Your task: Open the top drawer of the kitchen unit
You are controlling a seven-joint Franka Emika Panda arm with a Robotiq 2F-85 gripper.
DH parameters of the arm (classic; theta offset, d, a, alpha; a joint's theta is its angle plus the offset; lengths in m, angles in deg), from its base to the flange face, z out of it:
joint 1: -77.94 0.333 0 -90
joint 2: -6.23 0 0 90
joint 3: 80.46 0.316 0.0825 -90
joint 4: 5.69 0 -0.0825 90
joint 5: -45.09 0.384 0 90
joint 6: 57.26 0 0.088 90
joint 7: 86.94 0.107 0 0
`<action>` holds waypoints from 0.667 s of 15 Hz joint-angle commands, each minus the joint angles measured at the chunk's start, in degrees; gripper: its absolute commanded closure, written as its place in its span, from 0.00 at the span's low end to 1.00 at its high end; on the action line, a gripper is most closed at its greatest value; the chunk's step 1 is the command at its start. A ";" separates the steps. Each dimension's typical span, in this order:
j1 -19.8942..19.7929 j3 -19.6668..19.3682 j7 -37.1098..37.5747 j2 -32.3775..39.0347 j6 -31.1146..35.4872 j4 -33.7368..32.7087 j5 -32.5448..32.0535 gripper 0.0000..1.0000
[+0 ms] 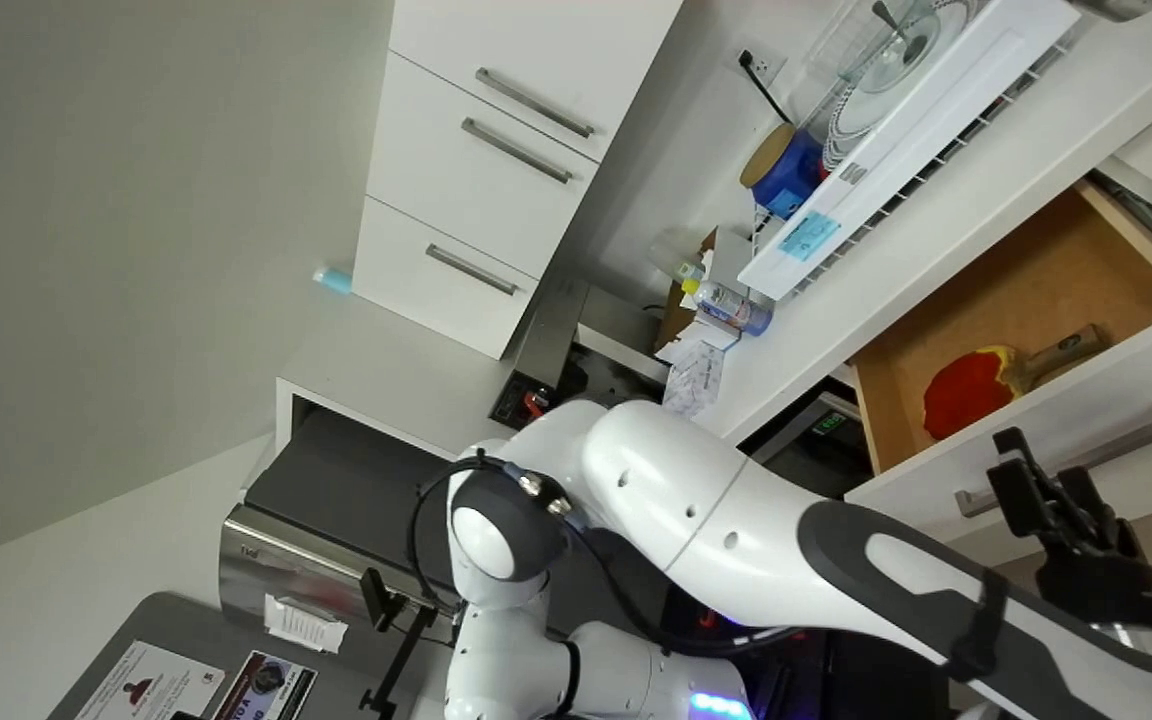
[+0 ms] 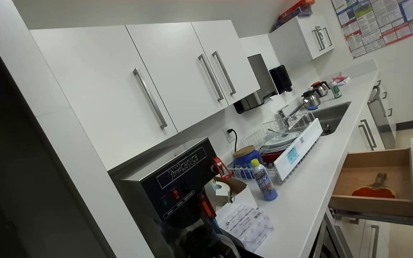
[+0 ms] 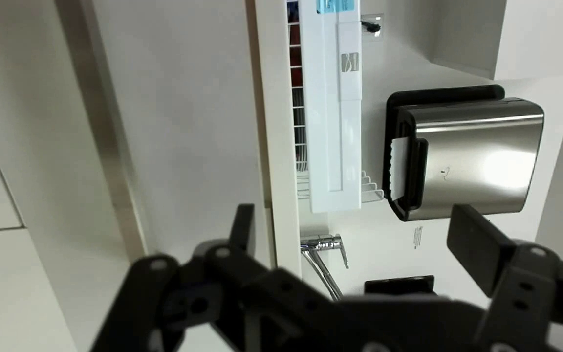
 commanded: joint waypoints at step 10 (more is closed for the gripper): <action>33.62 -18.54 -2.83 -41.08 37.56 30.28 -14.34 0.00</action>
